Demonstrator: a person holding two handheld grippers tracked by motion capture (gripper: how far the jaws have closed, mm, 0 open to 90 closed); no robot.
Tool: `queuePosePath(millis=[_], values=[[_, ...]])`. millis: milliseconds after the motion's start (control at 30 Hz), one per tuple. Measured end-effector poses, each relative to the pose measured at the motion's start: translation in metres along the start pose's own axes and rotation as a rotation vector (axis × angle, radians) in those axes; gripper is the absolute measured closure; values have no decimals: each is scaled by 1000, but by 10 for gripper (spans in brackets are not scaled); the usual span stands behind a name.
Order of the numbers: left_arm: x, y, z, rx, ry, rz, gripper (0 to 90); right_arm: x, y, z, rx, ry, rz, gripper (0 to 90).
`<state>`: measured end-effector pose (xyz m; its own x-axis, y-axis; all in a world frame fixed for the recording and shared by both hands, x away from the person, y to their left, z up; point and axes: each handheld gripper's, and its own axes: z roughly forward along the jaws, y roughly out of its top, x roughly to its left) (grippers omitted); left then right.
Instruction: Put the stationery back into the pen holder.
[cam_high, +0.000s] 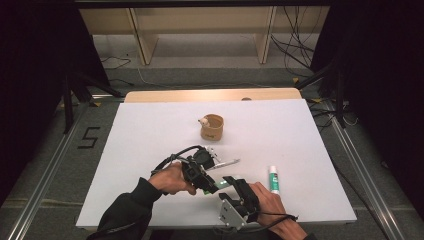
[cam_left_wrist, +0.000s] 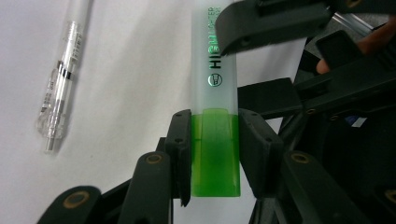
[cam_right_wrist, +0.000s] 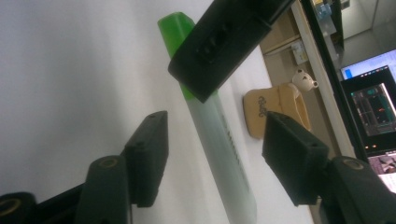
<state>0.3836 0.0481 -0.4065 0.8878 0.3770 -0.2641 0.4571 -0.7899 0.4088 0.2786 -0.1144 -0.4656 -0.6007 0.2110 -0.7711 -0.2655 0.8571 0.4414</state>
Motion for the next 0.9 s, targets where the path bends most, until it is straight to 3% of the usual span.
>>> queuePosePath(millis=[267,900], values=[[1,0,1,2,-16,-14,663,2,2,4,16,-16,-58,508],[1,1,1,18,-29,-14,662,8,5,8,24,-52,-123,640]])
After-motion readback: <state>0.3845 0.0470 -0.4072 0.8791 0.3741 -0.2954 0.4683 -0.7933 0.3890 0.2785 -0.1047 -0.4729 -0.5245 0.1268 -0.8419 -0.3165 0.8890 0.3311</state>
